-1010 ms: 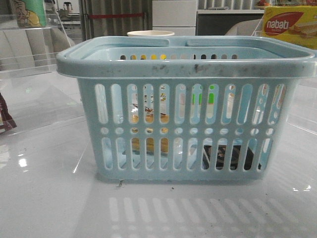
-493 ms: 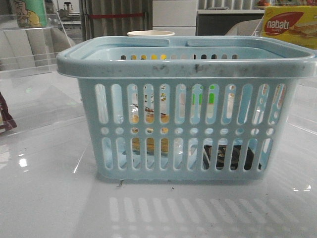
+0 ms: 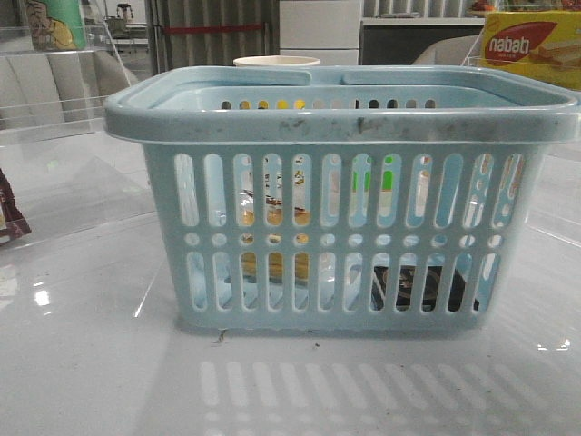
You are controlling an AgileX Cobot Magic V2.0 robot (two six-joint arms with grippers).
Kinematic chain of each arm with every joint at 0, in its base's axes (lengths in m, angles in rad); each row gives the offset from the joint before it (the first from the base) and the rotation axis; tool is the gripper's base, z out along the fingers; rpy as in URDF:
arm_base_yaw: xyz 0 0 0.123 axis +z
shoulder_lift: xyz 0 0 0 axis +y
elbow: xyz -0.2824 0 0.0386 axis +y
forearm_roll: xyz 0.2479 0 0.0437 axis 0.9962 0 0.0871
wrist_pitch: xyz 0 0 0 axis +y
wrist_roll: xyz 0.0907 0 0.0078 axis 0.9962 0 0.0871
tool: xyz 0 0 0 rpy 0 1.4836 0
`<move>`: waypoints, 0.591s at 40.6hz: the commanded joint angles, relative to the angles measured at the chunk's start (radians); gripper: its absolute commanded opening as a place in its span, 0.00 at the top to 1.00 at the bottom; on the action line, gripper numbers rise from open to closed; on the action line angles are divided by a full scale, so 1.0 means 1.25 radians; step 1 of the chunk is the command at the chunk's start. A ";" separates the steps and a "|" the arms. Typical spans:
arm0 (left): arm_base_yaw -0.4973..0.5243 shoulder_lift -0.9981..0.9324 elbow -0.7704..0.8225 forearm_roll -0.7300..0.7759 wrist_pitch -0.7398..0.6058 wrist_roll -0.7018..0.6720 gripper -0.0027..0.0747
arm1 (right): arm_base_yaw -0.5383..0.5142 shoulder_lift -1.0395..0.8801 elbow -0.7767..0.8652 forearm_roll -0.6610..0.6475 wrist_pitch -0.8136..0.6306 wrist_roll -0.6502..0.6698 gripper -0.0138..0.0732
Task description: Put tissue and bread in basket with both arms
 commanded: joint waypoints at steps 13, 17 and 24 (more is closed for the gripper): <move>-0.004 -0.014 -0.001 0.001 -0.074 -0.008 0.85 | -0.162 -0.142 0.087 0.002 -0.137 -0.009 0.78; -0.004 -0.014 -0.001 0.001 -0.074 -0.008 0.85 | -0.236 -0.222 0.157 0.002 -0.219 -0.009 0.78; -0.004 -0.014 -0.001 0.001 -0.074 -0.008 0.85 | -0.354 -0.373 0.296 0.002 -0.358 -0.009 0.78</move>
